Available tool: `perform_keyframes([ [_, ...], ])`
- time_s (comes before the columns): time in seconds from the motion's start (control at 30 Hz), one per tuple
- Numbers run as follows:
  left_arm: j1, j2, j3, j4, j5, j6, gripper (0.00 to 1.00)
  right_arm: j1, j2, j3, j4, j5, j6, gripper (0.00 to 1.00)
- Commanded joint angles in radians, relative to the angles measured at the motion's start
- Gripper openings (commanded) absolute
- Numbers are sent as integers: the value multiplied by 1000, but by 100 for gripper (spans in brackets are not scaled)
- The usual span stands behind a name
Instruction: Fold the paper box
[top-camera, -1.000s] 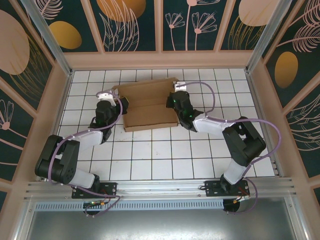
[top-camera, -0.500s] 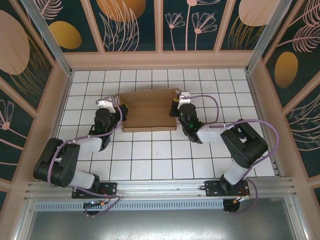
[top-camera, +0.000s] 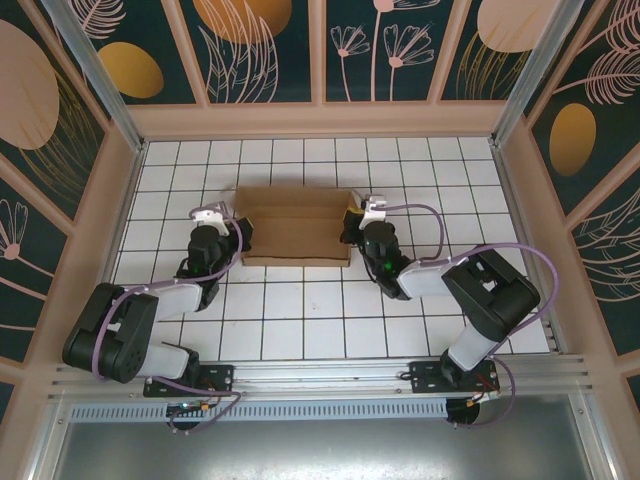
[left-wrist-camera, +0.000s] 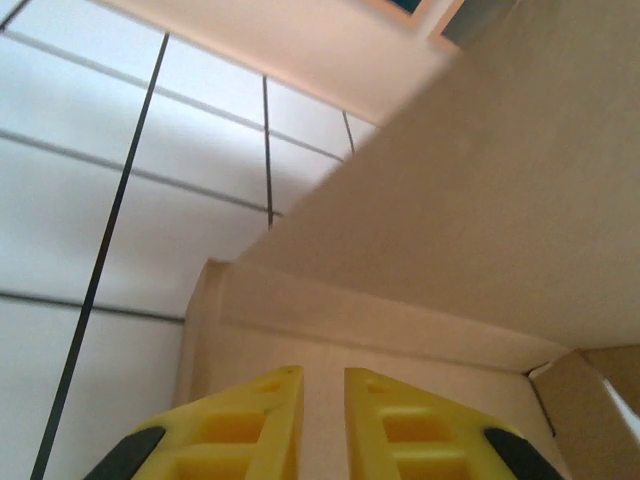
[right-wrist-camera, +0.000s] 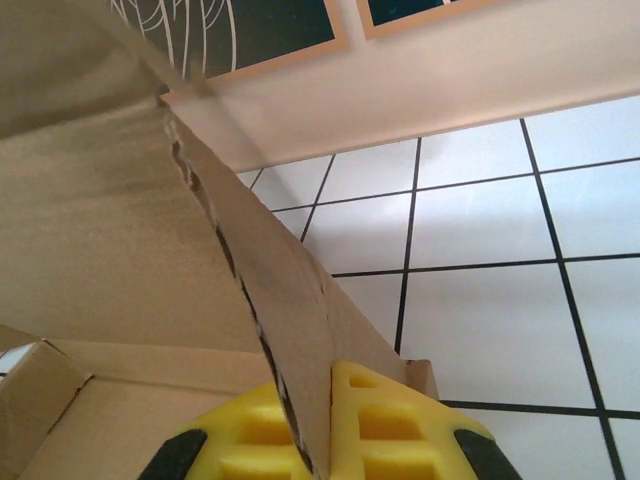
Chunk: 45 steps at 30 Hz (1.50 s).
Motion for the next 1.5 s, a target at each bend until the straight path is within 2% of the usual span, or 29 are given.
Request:
perform_keyframes([
  [0.0, -9, 3, -29, -54, 15, -26, 18, 27, 24, -29, -70, -13, 121, 0],
  [0.13, -7, -4, -29, -52, 27, -33, 18, 42, 31, 19, -119, -7, 165, 0],
  [0.37, -8, -14, -15, -68, 33, -25, 15, 65, 9, 110, -225, 56, 115, 0],
  [0.47, -8, -15, -19, -66, 34, -22, 13, 77, 31, 96, -202, 41, 89, 0],
  [0.63, -11, -9, -38, -33, 56, -28, 13, 117, 89, 47, -177, 98, 93, 0],
  [0.8, -19, -17, -41, -25, 54, -40, 25, 171, 143, 2, -109, 235, 65, 0],
  [1.0, -23, -67, -42, -54, 54, -67, 48, 172, 149, -11, -117, 416, 15, 0],
  [1.13, -23, -142, -76, -73, 51, -96, 58, 166, 124, -11, -80, 474, -69, 0],
  [1.33, -26, -226, -97, -132, 74, -115, 61, 158, 97, 11, -21, 511, -201, 0],
  [1.47, -25, -263, -101, -192, 43, -120, 63, 141, 80, 36, -18, 534, -269, 0],
])
